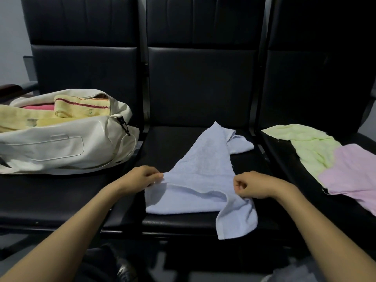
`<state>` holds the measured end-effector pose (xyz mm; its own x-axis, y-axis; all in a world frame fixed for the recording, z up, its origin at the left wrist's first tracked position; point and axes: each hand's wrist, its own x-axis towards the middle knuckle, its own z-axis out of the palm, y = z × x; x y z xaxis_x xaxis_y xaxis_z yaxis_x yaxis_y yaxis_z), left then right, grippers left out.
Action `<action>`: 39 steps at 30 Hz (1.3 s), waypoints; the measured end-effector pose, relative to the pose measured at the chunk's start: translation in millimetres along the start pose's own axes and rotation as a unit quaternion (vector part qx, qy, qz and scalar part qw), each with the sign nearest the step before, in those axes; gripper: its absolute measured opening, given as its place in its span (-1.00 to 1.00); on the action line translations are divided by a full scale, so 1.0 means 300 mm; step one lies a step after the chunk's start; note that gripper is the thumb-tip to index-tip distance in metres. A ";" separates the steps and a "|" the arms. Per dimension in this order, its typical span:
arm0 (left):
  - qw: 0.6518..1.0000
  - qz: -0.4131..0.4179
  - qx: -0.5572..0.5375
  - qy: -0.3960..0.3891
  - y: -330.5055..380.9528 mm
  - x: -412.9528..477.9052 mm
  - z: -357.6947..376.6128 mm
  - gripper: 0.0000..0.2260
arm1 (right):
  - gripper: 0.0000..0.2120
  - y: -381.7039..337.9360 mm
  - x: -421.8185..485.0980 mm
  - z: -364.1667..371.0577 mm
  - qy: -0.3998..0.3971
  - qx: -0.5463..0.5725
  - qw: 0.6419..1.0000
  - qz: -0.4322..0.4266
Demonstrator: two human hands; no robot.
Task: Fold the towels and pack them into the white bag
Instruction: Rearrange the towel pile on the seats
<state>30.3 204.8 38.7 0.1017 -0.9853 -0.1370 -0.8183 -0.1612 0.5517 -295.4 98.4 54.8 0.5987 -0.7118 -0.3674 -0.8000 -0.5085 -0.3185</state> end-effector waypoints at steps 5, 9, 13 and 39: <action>0.991 -0.106 0.048 0.064 0.017 0.107 0.060 -0.72 | -0.88 0.053 0.056 0.005 0.070 -0.076 0.989 0.110; 0.988 -0.149 -0.018 0.042 0.076 0.170 0.096 -0.67 | -0.63 0.060 0.102 -0.013 0.193 0.041 0.965 0.173; 0.987 -0.156 -0.047 -0.010 0.169 0.221 0.158 -0.62 | -0.47 0.048 0.160 0.015 0.123 0.033 0.966 0.226; 0.977 -0.190 0.024 0.094 0.041 0.214 0.011 -0.66 | -0.87 0.161 0.135 -0.061 0.308 0.093 0.931 0.173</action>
<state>24.8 139.7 33.9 0.5017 -0.8487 -0.1675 -0.7269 -0.5186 0.4501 -310.4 36.1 40.6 0.1240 -0.9893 0.0772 -0.8851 -0.1455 -0.4421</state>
